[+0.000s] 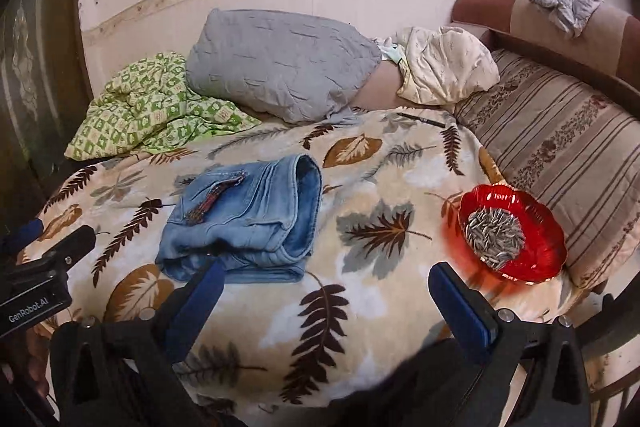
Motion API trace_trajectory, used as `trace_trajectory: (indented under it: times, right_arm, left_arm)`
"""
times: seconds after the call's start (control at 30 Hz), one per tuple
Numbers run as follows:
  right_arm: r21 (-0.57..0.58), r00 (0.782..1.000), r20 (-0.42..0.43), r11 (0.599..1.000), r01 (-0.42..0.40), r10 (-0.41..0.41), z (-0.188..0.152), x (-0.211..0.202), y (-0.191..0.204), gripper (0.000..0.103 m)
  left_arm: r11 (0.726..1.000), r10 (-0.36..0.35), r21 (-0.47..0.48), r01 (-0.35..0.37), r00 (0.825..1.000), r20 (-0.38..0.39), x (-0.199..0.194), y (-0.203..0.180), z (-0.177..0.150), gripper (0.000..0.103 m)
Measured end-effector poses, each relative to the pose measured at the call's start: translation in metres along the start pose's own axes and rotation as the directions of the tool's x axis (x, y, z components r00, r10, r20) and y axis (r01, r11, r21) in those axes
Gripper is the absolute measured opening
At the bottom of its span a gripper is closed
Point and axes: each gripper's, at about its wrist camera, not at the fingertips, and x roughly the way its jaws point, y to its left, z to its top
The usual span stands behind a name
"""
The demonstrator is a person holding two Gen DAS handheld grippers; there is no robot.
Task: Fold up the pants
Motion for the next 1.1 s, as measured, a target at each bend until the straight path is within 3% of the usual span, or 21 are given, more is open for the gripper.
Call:
trace_trajectory:
  times: [1.1]
  right_arm:
    - [-0.014,1.0,-0.006,1.0,0.0,-0.001,0.0043,0.0042,0.0019,0.103]
  left_arm:
    - [1.0,-0.008,0.002,0.008,0.999,-0.04,0.0057,0.003,-0.0009,0.103]
